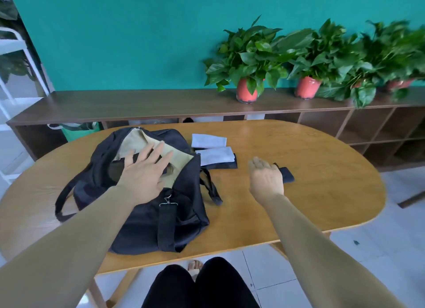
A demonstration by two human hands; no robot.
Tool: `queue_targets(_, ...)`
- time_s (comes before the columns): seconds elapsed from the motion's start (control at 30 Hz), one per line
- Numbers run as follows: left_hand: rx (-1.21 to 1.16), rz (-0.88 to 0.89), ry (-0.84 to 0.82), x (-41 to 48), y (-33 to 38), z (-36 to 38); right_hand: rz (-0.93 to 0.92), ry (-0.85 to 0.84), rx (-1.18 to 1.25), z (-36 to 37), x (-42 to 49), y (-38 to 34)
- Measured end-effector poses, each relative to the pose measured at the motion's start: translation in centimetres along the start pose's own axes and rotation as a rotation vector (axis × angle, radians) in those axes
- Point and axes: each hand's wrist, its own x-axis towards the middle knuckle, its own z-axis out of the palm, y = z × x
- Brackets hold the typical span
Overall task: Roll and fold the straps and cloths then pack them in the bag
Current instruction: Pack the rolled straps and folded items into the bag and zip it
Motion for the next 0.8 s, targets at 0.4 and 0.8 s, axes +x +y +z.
queue_targets(0.4, 0.058, -0.015, -0.033, 1.9, 1.8, 0.4, 0.079, -0.191, -0.169, 3.7, -0.3, 5.9)
queue_targets(0.8, -0.018, -0.168, 0.066, 0.8, -4.0, -0.2, 0.055, 0.203, -0.011, 1.4, 1.7, 1.6)
